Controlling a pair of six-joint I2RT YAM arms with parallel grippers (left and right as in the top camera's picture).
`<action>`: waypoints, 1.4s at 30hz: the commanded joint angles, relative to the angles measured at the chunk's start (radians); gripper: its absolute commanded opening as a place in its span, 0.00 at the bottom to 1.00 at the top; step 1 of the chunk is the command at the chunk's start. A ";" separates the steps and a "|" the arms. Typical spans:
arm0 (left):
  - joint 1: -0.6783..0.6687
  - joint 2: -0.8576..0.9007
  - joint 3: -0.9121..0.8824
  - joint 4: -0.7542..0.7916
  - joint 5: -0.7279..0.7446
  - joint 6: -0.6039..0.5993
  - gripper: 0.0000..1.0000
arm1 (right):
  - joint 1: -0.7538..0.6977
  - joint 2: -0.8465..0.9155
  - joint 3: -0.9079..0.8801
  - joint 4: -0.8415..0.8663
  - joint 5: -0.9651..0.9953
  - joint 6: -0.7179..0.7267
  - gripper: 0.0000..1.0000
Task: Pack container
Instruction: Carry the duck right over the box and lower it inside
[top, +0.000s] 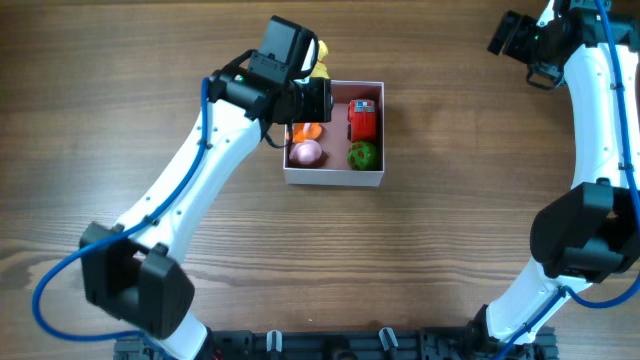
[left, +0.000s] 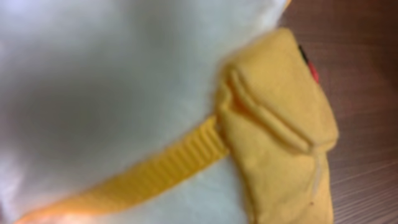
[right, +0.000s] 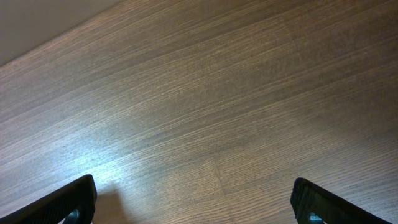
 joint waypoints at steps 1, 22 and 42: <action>-0.003 0.049 0.020 0.014 0.070 -0.042 0.54 | 0.002 -0.008 -0.002 0.002 -0.013 -0.002 1.00; -0.005 0.168 0.020 0.040 0.085 -0.072 0.60 | 0.002 -0.008 -0.002 0.002 -0.013 -0.001 1.00; -0.016 0.179 0.020 0.063 0.114 -0.071 1.00 | 0.002 -0.008 -0.002 0.002 -0.013 -0.002 1.00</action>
